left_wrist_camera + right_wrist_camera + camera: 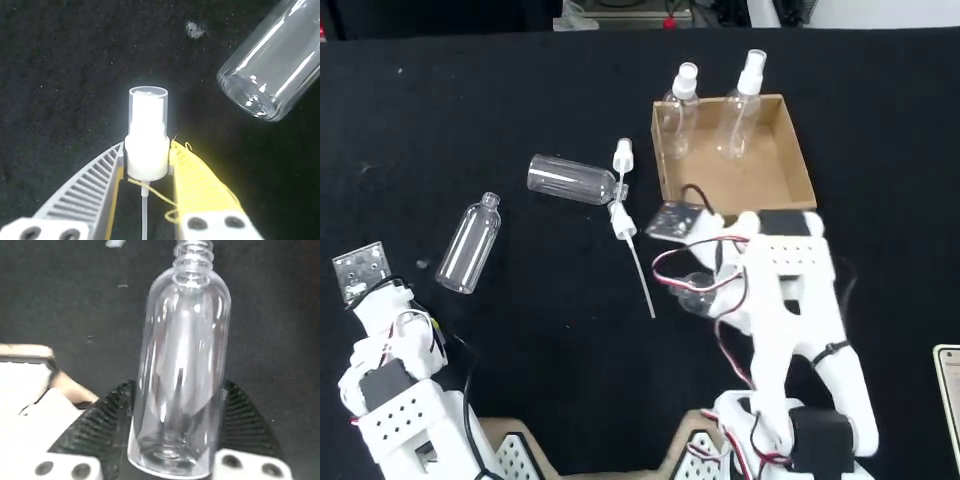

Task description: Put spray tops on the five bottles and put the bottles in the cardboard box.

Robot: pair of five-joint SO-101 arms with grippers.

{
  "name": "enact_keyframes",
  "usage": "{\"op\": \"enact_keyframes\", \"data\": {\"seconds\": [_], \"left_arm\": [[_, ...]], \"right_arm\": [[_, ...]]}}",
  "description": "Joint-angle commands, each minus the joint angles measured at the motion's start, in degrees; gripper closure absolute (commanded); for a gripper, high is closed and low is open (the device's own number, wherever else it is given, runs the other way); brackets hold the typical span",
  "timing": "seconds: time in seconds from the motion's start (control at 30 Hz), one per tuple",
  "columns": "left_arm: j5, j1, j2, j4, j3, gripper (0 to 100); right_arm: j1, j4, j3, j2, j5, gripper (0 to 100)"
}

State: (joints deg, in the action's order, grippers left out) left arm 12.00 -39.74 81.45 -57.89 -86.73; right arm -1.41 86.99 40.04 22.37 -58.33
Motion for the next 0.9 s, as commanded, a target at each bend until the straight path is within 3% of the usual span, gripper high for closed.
{"op": "enact_keyframes", "data": {"seconds": [0.0, 0.4, 0.87], "left_arm": [[-0.4, 0.3, 0.6, 0.7, 0.5, 93], [-0.3, 0.2, 0.6, 0.7, 0.5, 93], [-0.3, 0.2, 0.6, 0.7, 0.4, 93]], "right_arm": [[-3.5, 1.7, -4.1, 2.3, 4.0, 71.3], [-2.5, 1.7, -3.0, 1.6, 5.2, 68.1], [5.3, 10.4, -26.5, -25.5, 5.5, 68.1]]}}
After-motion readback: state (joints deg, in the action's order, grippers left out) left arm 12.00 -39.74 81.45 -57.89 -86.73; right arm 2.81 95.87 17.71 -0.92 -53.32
